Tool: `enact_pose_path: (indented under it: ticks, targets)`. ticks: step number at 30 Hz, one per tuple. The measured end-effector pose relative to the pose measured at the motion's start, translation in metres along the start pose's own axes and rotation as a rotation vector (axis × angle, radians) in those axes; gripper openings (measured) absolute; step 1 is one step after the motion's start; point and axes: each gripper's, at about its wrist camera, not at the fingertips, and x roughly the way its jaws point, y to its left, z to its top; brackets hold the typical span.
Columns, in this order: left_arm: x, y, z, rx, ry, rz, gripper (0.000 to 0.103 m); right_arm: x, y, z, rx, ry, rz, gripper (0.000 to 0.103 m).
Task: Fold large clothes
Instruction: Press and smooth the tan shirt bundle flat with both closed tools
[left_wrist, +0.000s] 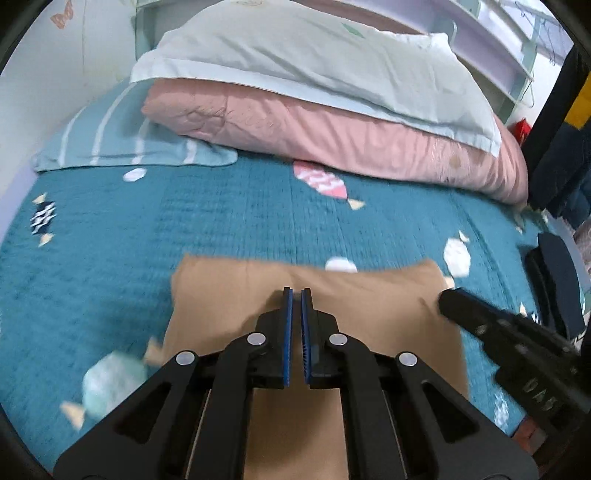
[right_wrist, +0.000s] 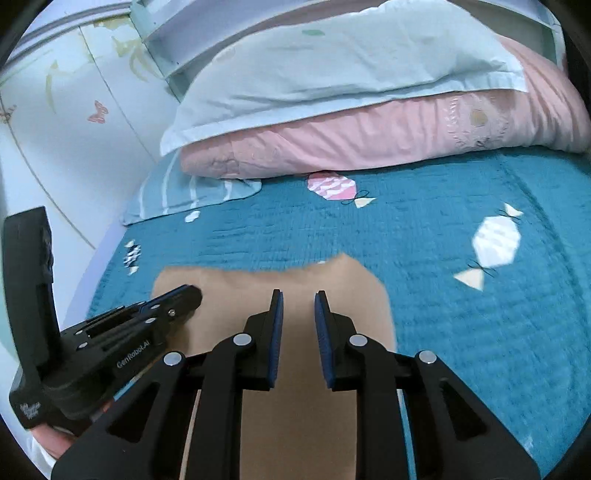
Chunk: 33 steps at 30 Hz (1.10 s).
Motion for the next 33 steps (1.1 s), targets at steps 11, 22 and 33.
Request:
enact_pose_path:
  ticks: [11,22,33]
  targets:
    - [0.083,0.066,-0.016,-0.117,-0.042,-0.079,0.002,0.097,-0.010,-0.015,0.006,-0.001,-0.119,0.000]
    - [0.048,0.083,-0.027,-0.015,0.022,0.145,0.003,0.046,-0.017,-0.007,-0.087,-0.019,-0.284,0.004]
    - [-0.035,0.056,-0.078,-0.002,-0.024,0.141,0.004,-0.026,0.002,-0.018,-0.011,-0.079,-0.107,0.003]
